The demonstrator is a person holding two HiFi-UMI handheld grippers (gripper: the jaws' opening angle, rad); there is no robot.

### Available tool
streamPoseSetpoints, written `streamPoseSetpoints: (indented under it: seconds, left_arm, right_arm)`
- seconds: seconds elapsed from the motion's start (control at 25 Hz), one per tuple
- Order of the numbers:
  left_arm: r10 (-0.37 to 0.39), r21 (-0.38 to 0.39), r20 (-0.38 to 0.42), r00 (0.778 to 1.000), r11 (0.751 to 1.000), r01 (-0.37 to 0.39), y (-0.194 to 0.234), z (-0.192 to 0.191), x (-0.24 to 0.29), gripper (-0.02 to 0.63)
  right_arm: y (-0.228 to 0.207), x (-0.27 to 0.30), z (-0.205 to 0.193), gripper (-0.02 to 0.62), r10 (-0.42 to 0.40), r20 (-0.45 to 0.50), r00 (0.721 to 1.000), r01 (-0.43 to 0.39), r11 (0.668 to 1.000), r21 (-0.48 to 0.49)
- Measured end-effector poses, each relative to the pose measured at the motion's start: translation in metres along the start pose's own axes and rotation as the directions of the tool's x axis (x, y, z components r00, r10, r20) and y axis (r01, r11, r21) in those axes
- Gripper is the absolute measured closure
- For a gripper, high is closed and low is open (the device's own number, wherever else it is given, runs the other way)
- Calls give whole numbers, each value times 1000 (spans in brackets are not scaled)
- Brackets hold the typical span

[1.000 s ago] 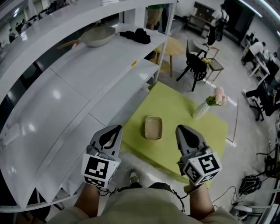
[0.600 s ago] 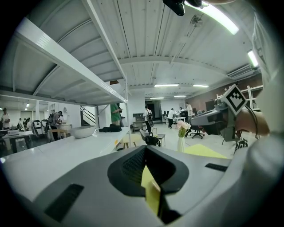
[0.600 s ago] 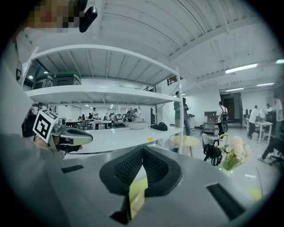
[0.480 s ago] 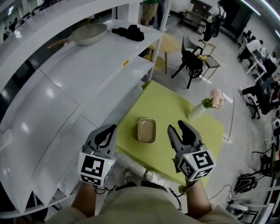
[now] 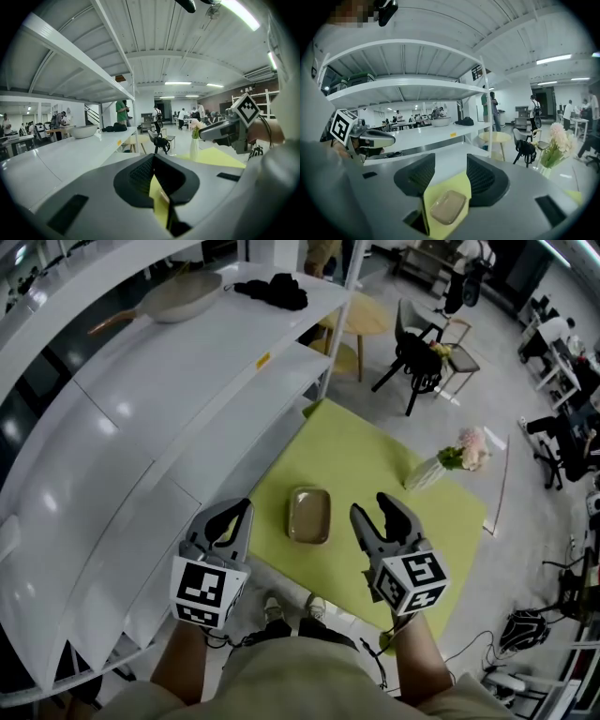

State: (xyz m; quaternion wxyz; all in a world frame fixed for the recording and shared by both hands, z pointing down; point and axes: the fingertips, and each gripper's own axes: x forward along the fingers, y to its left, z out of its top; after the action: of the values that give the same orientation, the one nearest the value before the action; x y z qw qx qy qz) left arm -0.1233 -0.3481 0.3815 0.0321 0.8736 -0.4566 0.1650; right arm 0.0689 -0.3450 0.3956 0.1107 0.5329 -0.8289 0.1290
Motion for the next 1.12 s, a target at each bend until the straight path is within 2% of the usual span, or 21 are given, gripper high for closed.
streamPoseSetpoints:
  seconds: [0.52, 0.84, 1.12]
  left_arm:
    - [-50, -11, -135, 990, 999, 49, -10, -65, 65, 601]
    - [-81, -29, -244, 966, 997, 76, -17, -121, 86, 601]
    - [-111, -64, -308, 945, 993, 95, -21, -163, 101, 601]
  right_arm:
    - [-26, 66, -100, 388, 56, -200, 978, -44, 997, 61]
    - [-31, 93, -167, 394, 80, -319, 944, -53, 994, 93]
    - [-34, 113, -220, 398, 101, -399, 911, -52, 990, 133]
